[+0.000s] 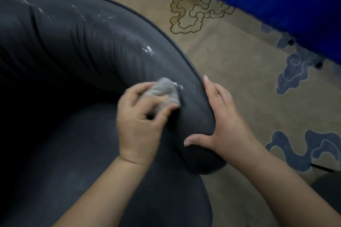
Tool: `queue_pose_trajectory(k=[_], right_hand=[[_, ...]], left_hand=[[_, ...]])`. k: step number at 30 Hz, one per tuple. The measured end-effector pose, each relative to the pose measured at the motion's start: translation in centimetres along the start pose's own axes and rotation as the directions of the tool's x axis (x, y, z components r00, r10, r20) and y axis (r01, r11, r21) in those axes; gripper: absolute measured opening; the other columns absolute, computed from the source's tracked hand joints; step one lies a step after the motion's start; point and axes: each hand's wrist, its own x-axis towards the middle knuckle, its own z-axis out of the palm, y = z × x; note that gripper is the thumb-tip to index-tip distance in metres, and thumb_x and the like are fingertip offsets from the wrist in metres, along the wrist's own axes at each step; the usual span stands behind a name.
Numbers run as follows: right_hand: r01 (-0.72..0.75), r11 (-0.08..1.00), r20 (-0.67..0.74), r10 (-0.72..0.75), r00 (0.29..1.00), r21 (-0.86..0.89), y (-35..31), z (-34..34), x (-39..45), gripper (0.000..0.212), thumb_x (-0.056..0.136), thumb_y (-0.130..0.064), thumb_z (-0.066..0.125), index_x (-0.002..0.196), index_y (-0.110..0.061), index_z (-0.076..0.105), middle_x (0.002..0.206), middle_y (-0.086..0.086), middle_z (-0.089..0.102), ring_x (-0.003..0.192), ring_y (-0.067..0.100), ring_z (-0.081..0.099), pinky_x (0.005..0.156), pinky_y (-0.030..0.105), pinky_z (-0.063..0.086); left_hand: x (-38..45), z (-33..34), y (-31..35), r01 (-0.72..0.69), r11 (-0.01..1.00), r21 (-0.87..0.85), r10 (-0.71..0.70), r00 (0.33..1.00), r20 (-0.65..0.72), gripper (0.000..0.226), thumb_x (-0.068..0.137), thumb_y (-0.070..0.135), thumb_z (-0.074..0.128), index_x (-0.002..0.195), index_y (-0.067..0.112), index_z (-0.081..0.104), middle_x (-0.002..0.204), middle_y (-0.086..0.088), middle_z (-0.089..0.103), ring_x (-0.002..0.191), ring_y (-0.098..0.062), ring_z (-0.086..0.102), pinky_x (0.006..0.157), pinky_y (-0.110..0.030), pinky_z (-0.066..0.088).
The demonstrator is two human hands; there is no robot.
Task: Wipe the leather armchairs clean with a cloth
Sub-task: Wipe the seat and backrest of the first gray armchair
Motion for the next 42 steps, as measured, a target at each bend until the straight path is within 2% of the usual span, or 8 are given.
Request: queue_pose_trajectory(k=[3,9,14,19,24,29,35,42], right_hand=[[-0.010,1.000,-0.045,0.009,0.999,-0.030,-0.4,0.1,-0.1,0.127,0.045,-0.070,0.070,0.145,-0.041,-0.002,0.147,-0.018,0.014,0.136,0.001,0.021,0.105,0.013,0.021],[-0.036,0.992,-0.092,0.025,0.995,-0.123,-1.3,-0.4,0.9,0.120,0.053,-0.070,0.068,0.151,-0.030,0.012,0.143,-0.018,0.018,0.133,0.005,0.026,0.107,0.021,0.024],[-0.020,0.987,-0.042,0.014,0.999,-0.161,-3.0,-1.1,4.3,0.121,0.050,-0.065,0.069,0.150,-0.028,0.012,0.145,-0.011,0.022,0.133,0.011,0.030,0.109,0.033,0.034],[-0.039,0.977,-0.017,0.036,0.999,-0.210,-3.4,-0.9,5.9,0.126,0.052,-0.069,0.073,0.150,-0.034,0.001,0.147,-0.016,0.015,0.135,0.009,0.024,0.105,0.023,0.024],[-0.070,0.986,-0.036,0.066,0.997,-0.150,-3.8,-0.5,7.9,0.126,0.050,-0.070,0.071,0.149,-0.036,0.001,0.147,-0.015,0.019,0.135,0.007,0.026,0.101,0.021,0.027],[-0.084,0.976,-0.057,0.074,0.996,-0.199,-4.5,-0.1,9.1,0.125,0.048,-0.078,0.064,0.147,-0.038,0.000,0.144,-0.016,0.024,0.130,0.007,0.030,0.094,0.022,0.031],[-0.081,0.964,-0.116,0.053,0.992,-0.255,-5.1,0.5,10.7,0.121,0.048,-0.075,0.061,0.148,-0.033,0.007,0.143,-0.010,0.031,0.129,0.011,0.035,0.093,0.025,0.033],[-0.086,0.939,-0.159,0.033,0.987,-0.333,-6.0,0.9,11.6,0.120,0.048,-0.082,0.058,0.146,-0.030,0.012,0.140,-0.009,0.034,0.127,0.011,0.038,0.094,0.029,0.039]], left_hand=[[-0.8,1.2,1.5,-0.188,0.980,0.063,0.175,0.969,0.174,0.021,0.075,0.040,0.076,0.074,0.019,0.074,0.107,0.003,0.064,0.087,-0.022,0.058,0.077,-0.030,0.048],[3.9,-0.1,-0.8,-0.008,0.996,0.092,0.014,0.998,-0.067,0.015,0.076,0.029,0.077,0.082,0.016,0.073,0.105,0.000,0.062,0.094,-0.026,0.060,0.085,-0.041,0.049],[3.5,0.6,0.8,-0.297,0.943,0.151,0.260,0.939,0.224,0.035,0.081,0.029,0.073,0.115,0.024,0.069,0.103,0.005,0.065,0.085,-0.022,0.058,0.075,-0.033,0.048],[7.7,-1.3,-2.2,-0.035,0.984,0.173,0.038,0.999,-0.014,0.029,0.078,0.026,0.075,0.106,0.021,0.072,0.100,0.000,0.064,0.089,-0.027,0.060,0.081,-0.040,0.050],[7.4,-0.6,-1.1,-0.230,0.952,0.203,0.201,0.967,0.155,0.026,0.077,0.031,0.074,0.103,0.025,0.073,0.102,0.004,0.063,0.087,-0.023,0.058,0.073,-0.036,0.051],[11.2,-2.9,-3.8,0.015,0.976,0.216,-0.007,0.999,-0.041,0.027,0.077,0.030,0.074,0.103,0.023,0.073,0.101,0.002,0.062,0.091,-0.025,0.060,0.084,-0.035,0.049],[10.1,-1.3,-1.7,-0.211,0.964,0.159,0.175,0.961,0.214,0.028,0.077,0.027,0.074,0.105,0.024,0.073,0.101,0.002,0.063,0.088,-0.024,0.058,0.078,-0.036,0.050],[12.8,-3.5,-4.3,0.003,0.981,0.194,0.001,1.000,-0.018,0.030,0.077,0.024,0.074,0.106,0.017,0.072,0.103,-0.003,0.062,0.095,-0.023,0.060,0.090,-0.036,0.048]])
